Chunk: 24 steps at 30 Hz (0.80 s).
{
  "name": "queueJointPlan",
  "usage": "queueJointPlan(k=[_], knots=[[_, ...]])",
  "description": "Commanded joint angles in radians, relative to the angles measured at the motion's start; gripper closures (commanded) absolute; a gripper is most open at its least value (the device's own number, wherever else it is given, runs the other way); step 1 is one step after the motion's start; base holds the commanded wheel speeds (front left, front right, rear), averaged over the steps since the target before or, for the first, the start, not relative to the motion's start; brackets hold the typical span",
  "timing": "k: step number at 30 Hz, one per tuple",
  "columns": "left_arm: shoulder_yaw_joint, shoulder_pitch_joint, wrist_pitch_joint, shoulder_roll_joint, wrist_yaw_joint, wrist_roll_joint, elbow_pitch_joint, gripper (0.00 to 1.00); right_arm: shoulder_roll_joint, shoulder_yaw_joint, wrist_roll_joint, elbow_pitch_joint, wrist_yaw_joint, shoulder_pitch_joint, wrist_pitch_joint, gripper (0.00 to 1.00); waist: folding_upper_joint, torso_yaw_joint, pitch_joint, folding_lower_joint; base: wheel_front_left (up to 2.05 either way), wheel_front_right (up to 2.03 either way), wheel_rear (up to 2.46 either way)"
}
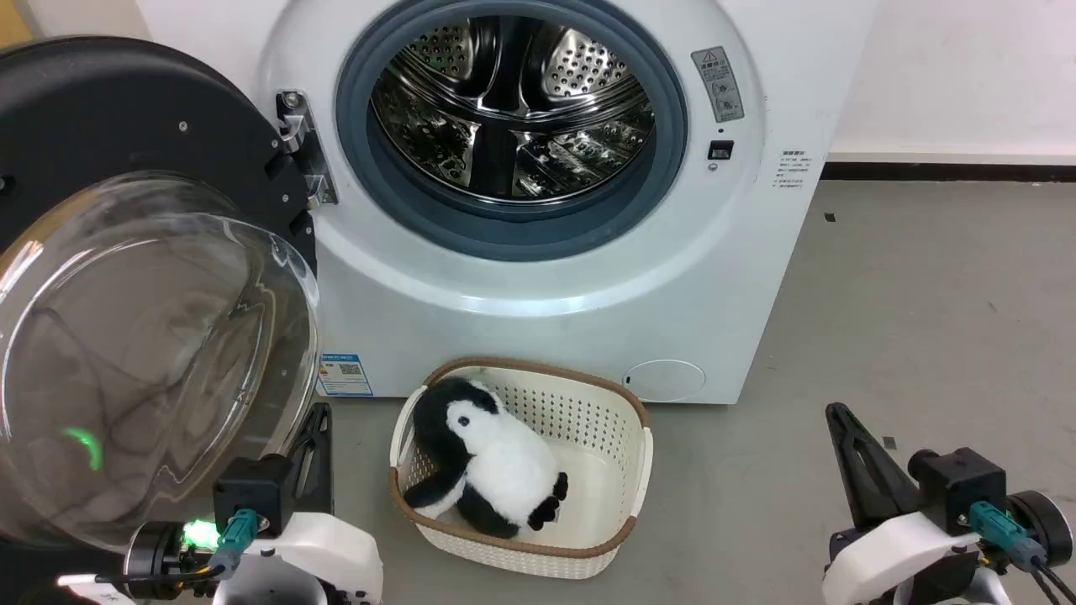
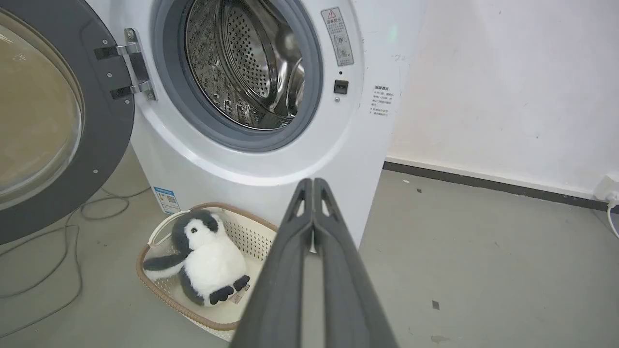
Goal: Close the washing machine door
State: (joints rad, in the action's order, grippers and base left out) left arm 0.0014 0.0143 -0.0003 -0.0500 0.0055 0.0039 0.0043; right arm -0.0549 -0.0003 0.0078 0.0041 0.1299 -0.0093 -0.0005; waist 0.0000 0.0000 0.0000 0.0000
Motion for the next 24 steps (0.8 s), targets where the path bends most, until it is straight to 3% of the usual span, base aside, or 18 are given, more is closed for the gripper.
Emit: queueJointPlan(k=[1, 20, 21, 24], knots=[[-0.001, -0.014, 0.0, 0.0, -0.005, -0.004, -0.004, 1.0, 0.005, 0.0, -0.008, -0.004, 0.001, 0.009, 0.0, 1.0, 0.0, 0.0, 0.0, 0.0, 0.0, 0.0, 0.0], [-0.001, -0.014, 0.0, 0.0, -0.005, -0.004, -0.004, 1.0, 0.005, 0.0, -0.008, -0.004, 0.001, 0.009, 0.0, 1.0, 0.0, 0.0, 0.0, 0.0, 0.0, 0.0, 0.0], [0.0, 0.0, 0.0, 0.0, 0.0, 0.0, 0.0, 0.0, 0.0, 0.0, 0.0, 0.0, 0.0, 0.0, 0.0, 0.0, 0.0, 0.0, 0.0, 0.0, 0.0, 0.0, 0.0], [0.0, 0.0, -0.002, 0.0, 0.003, 0.0, 0.001, 0.0, 0.0, -0.001, 0.001, 0.001, 0.0, 0.0, -0.002, 0.0, 0.0, 0.0, 0.0, 0.0, 0.0, 0.0, 0.0]])
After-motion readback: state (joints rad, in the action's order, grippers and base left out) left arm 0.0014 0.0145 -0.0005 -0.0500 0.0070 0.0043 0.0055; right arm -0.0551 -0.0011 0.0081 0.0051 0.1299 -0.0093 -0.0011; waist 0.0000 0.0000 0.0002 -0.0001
